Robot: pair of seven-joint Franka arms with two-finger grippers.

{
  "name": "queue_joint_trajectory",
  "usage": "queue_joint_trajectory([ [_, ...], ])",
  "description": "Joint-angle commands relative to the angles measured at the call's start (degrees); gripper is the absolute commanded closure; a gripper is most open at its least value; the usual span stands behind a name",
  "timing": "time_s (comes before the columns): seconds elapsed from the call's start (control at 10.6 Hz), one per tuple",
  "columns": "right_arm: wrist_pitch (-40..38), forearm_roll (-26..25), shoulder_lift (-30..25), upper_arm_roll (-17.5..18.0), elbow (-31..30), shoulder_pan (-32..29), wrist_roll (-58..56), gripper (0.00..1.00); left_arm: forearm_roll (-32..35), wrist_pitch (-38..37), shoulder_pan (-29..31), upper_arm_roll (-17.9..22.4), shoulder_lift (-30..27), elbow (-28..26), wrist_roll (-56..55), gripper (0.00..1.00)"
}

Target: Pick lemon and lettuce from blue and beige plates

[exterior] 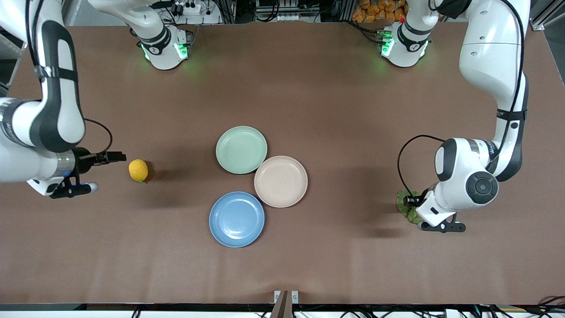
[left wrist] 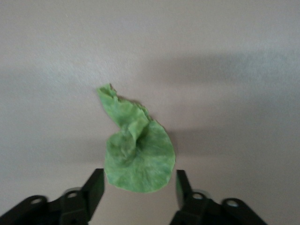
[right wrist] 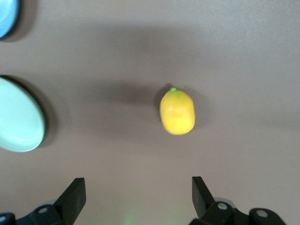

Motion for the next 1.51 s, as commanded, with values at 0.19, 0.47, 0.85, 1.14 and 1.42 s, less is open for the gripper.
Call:
queue_joint_trajectory([
  [0.19, -7.47, -0.91, -7.55, 0.50, -0.20, 1.59, 3.97, 0.00, 1.11, -0.17, 0.14, -0.68, -14.80, -14.10, -7.60, 0.00],
  [0.47, -8.63, -0.99, -11.25, 0.85, 0.23, 2.73, 8.30, 0.00, 1.20, -0.25, 7.31, -8.46, -25.52, -21.75, -10.15, 0.00],
  [0.85, -8.54, -0.91, -11.08, 0.94, 7.61, 8.08, 8.47, 0.00, 3.47, -2.89, 9.45, -10.97, -31.69, -20.38, -10.08, 0.00],
  [1.14, -8.63, -0.91, -11.08, 0.94, 8.32, 10.64, 8.47, 0.00, 7.62, -7.34, 9.45, -11.05, -35.04, -14.85, -7.62, 0.00],
  [1.42, -9.60, -2.39, -11.08, 0.94, 7.89, 15.72, 12.49, 0.00, 5.78, -21.14, 9.01, -11.14, -36.00, -5.97, -6.39, 0.00],
])
